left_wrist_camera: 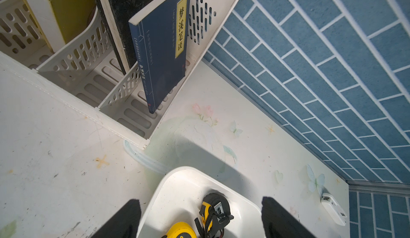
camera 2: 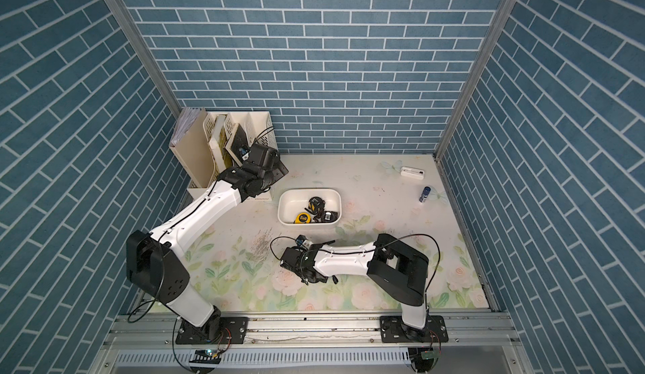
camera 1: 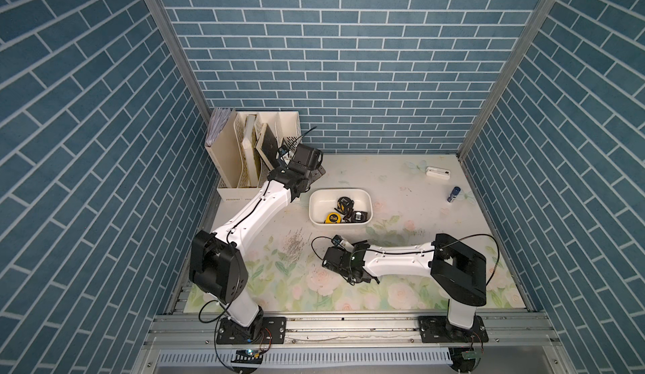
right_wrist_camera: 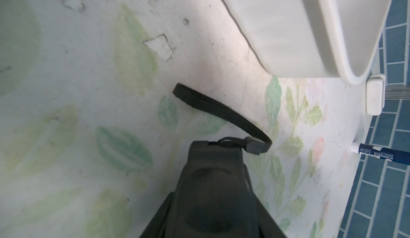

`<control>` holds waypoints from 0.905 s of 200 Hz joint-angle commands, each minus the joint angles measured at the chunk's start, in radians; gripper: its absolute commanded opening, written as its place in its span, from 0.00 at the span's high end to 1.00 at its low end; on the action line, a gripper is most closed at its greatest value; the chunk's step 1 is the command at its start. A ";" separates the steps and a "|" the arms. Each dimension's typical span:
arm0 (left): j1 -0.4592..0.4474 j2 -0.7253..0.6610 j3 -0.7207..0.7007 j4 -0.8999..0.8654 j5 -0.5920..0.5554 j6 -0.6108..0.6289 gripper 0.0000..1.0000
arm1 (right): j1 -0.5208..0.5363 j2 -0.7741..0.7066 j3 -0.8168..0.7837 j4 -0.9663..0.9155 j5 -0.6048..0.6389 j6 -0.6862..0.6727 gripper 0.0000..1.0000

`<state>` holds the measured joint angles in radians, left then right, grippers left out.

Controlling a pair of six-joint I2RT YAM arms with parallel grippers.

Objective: Take the tape measure out of the storage box
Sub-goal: Place the tape measure at the center of the board.

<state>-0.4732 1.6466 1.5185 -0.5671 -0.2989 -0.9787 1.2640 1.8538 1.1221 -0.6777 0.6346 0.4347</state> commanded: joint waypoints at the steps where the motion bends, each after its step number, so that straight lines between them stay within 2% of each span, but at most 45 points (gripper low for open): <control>1: 0.008 -0.024 -0.010 -0.012 -0.020 0.004 0.10 | -0.003 0.008 0.012 -0.021 -0.015 0.008 0.33; 32: 0.009 -0.019 -0.004 -0.010 -0.014 0.004 0.10 | -0.003 -0.007 0.013 -0.011 -0.030 -0.005 0.19; 102: 0.010 -0.001 0.002 -0.005 0.010 0.008 0.10 | -0.008 -0.104 0.029 0.020 -0.188 -0.078 0.14; 124: 0.009 0.004 0.005 -0.002 0.014 0.026 0.10 | -0.024 -0.146 0.019 0.067 -0.296 -0.117 0.13; 158: 0.009 0.059 0.047 -0.048 0.000 0.073 0.10 | -0.129 -0.348 -0.027 0.200 -0.474 -0.123 0.13; 181: 0.009 0.100 0.044 -0.055 0.059 0.099 0.13 | -0.210 -0.498 -0.028 0.237 -0.448 -0.128 0.12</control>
<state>-0.4694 1.6958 1.5490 -0.5785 -0.2848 -0.9302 1.1233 1.5051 1.0981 -0.5282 0.2302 0.3313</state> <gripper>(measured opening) 0.883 0.872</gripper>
